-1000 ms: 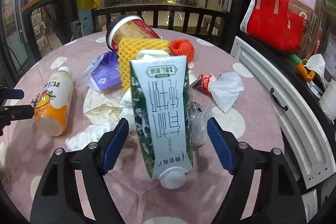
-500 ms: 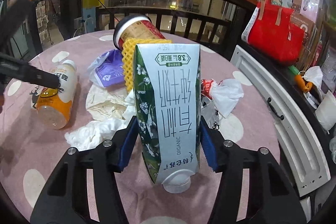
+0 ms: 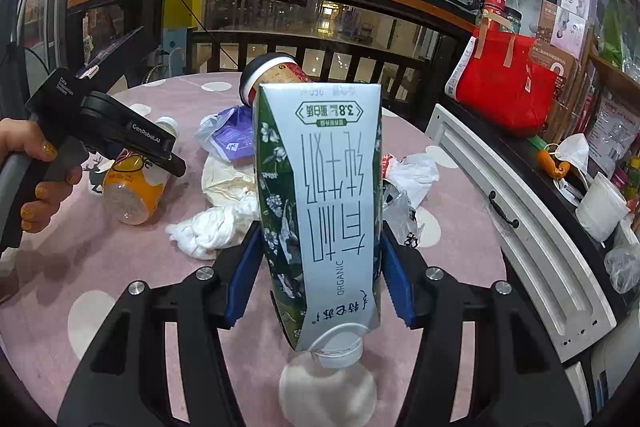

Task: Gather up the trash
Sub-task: 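Grasp the orange-capped juice bottle with the left tool while the right tool lifts the carton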

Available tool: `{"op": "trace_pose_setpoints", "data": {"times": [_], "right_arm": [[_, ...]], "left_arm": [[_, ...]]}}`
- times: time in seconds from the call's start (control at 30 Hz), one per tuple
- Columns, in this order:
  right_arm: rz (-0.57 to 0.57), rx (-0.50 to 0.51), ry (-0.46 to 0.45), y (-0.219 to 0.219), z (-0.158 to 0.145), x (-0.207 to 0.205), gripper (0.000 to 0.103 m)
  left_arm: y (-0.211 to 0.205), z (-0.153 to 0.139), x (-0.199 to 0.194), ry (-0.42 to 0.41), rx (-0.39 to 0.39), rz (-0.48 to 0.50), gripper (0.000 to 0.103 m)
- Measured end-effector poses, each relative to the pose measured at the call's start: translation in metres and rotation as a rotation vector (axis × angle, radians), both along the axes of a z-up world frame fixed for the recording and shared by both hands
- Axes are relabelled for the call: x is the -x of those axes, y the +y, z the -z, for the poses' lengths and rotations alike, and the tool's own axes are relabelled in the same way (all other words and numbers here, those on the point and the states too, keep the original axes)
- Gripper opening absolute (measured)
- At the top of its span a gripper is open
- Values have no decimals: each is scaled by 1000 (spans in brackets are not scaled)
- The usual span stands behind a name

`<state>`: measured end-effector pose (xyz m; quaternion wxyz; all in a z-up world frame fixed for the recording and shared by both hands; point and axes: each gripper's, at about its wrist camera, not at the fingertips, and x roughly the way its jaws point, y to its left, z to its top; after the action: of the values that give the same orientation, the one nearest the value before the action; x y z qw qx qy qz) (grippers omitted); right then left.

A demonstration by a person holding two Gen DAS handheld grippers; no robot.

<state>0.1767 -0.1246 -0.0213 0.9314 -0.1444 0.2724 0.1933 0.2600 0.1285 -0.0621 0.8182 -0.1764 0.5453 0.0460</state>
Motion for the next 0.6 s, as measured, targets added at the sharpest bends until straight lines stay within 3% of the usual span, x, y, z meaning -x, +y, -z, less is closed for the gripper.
{"op": "trace_pose_setpoints", "data": {"times": [0.07, 0.47, 0.6], "right_arm": [[5, -17, 2, -5, 0, 5, 57], [49, -92, 23, -34, 2, 38, 57], [74, -109, 31, -48, 4, 50, 57]], "left_arm": [[-1, -1, 11, -15, -6, 8, 64], [-41, -46, 113, -269, -169, 100, 62], [-58, -61, 132, -327, -145, 144, 62]]}}
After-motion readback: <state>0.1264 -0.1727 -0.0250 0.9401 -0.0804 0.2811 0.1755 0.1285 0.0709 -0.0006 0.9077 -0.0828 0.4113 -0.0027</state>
